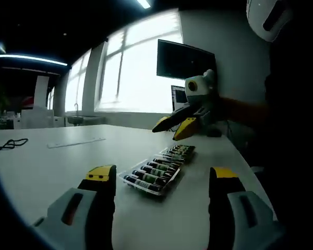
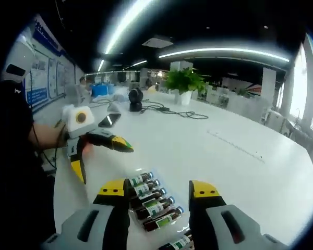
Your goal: Grip medicine bottles put into box
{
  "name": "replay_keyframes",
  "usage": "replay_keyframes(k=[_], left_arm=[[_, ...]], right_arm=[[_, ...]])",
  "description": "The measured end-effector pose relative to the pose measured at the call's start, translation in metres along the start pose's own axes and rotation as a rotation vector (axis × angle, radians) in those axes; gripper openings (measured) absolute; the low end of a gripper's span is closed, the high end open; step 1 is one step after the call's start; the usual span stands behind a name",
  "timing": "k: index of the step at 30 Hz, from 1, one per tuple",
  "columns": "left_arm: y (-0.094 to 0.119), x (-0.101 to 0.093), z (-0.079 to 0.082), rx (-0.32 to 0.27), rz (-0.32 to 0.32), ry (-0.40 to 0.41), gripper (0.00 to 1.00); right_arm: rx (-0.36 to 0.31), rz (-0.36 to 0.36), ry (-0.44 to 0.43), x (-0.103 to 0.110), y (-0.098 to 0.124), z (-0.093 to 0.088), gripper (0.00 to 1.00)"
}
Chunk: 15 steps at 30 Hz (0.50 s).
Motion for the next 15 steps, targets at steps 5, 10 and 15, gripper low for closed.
replay_keyframes(k=[5, 10, 15], left_arm=[[0.0, 0.001, -0.001, 0.008, 0.027, -0.003, 0.65], [0.001, 0.001, 0.0, 0.011, 0.038, 0.006, 0.66], [0.004, 0.002, -0.001, 0.016, 0.062, 0.008, 0.66]], right_arm=[[-0.12, -0.039, -0.003, 0.001, 0.03, 0.006, 0.41], [-0.167, -0.098, -0.02, -0.001, 0.059, -0.003, 0.41], [-0.249, -0.17, -0.042, -0.003, 0.079, -0.014, 0.41]])
Point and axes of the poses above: the point that each gripper's makers call its tool centre point, and the gripper's own axes: y roughly backward along the fingers, x roughly to its left, z roughly out of its top, the point moved 6 cm from there along y, roughly backward along the fingers, and after that the axes turned 8 degrees about z, right-handed, at the moved point
